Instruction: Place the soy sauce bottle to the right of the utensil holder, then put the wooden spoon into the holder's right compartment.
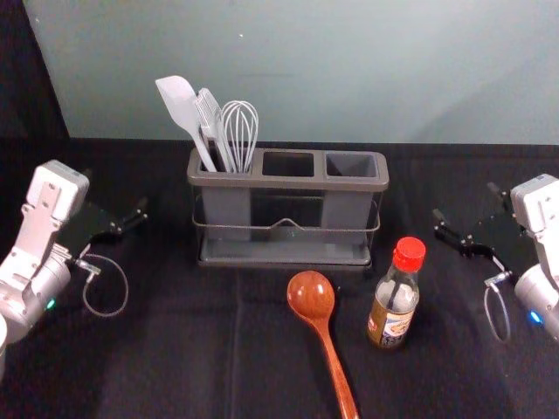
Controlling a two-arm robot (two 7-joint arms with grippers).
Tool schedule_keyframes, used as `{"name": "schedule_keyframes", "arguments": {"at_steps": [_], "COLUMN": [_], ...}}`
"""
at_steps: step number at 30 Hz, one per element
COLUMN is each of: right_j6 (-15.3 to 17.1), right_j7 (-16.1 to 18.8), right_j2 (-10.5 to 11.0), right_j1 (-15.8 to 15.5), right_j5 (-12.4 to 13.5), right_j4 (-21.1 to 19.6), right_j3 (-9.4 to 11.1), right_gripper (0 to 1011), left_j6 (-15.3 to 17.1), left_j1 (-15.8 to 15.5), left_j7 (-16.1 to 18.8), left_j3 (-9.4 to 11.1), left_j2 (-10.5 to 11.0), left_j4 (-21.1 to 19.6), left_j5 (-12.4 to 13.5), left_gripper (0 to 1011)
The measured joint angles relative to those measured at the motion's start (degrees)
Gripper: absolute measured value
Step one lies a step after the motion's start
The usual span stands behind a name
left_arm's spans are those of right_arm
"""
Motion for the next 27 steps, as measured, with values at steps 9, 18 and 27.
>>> {"name": "schedule_keyframes", "arguments": {"at_steps": [9,18,27], "right_j6": [0.0,0.0,0.0], "right_j7": [0.0,0.0,0.0], "right_j2": [0.0,0.0,0.0], "right_j1": [0.0,0.0,0.0], "right_j5": [0.0,0.0,0.0], "right_j4": [0.0,0.0,0.0], "right_j3": [0.0,0.0,0.0], "right_gripper": [1003,1002,1002], "left_j6": [0.0,0.0,0.0], "left_j1": [0.0,0.0,0.0], "left_j7": [0.0,0.0,0.0], "left_j3": [0.0,0.0,0.0], "left_j2": [0.0,0.0,0.0], "left_j4": [0.0,0.0,0.0], "left_j5": [0.0,0.0,0.0], "left_gripper": [1005,1005,1005]}}
